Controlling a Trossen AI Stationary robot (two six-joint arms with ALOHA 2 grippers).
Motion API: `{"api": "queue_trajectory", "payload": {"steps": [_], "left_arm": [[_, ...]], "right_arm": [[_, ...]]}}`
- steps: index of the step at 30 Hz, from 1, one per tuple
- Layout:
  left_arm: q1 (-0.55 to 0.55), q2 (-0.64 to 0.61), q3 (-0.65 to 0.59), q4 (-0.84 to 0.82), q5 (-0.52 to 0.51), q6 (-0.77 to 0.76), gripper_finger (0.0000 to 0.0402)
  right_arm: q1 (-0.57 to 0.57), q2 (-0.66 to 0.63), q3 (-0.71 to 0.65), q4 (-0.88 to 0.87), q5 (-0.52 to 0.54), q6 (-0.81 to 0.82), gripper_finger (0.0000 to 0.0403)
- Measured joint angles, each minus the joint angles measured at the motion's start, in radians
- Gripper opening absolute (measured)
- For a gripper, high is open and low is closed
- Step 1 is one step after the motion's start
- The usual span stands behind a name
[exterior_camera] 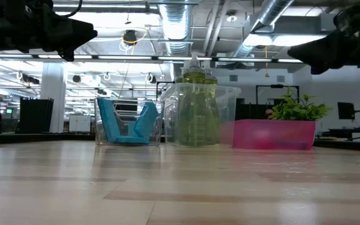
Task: Pick & Place Kitchen Sink Supplies
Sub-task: Return to Home Position
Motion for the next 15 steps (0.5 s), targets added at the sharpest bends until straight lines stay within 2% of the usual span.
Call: {"api": "queue_trajectory", "payload": {"steps": [4, 15], "left_arm": [[0.0, 0.0, 0.0, 0.0, 0.0, 0.0, 0.0118], [0.0, 0.0, 0.0, 0.005, 0.0, 0.0, 0.0118]], "right_arm": [[-0.018, 0.0, 0.0, 0.0, -0.087, 0.003, 0.0101], [-0.065, 0.0, -0.001, -0.035, -0.089, -0.022, 0.0101]]}}
